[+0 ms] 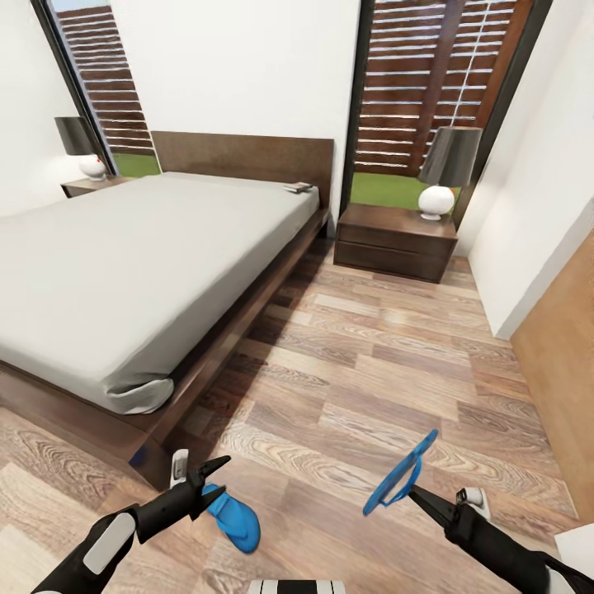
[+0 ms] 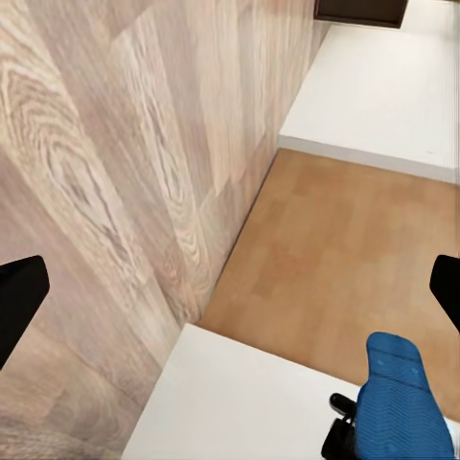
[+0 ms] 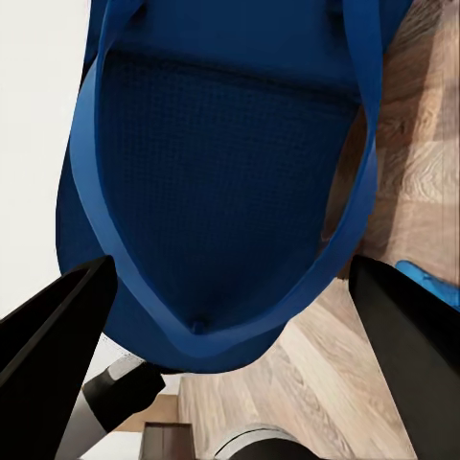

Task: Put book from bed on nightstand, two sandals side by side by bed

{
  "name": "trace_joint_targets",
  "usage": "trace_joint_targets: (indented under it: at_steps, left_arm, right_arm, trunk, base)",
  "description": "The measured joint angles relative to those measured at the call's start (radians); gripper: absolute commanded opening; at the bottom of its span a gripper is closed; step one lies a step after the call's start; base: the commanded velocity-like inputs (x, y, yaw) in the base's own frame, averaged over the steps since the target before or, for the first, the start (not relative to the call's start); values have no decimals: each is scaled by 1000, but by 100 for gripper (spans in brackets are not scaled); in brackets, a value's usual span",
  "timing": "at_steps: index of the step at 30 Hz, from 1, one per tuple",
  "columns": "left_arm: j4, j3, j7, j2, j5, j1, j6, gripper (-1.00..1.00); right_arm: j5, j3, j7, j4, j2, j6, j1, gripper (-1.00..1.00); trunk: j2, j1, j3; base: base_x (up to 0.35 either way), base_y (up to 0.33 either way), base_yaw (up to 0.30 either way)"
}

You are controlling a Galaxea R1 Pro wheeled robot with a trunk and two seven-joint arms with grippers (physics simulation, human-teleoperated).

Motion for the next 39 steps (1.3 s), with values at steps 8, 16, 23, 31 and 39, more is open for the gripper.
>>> trace_joint_targets:
  at_steps: [8,16,23,31,39]
  left_arm:
    - [0,-1,0,-4,-1,1,0,100]
    - [1,-1,0,-5,-1,1,0,100]
    - [3,-1,0,-5,0,1,0,100]
    - [6,-1,0,-6,1,1,-2,100]
    - [6,-1,1,-6,1,1,-2,100]
  right_arm:
    - [-7,-1,-77,-2,0,-5,0,-100]
    - [-8,-3,-88,-2,0,-5,0,-100]
    - [-8,-3,-89,-2,0,-5,0,-100]
    - [-8,-3,-90,-2,0,-5,0,-100]
    - [-7,-3,-91,-2,0,-5,0,-100]
  trunk:
    - [2,-4,31]
    - [4,-7,62]
    - [5,-10,89]
    - [7,-14,120]
    - [9,-18,151]
  base:
    - [0,0,0]
    - [0,0,0]
    - [0,0,0]
    - [0,0,0]
    - [0,0,0]
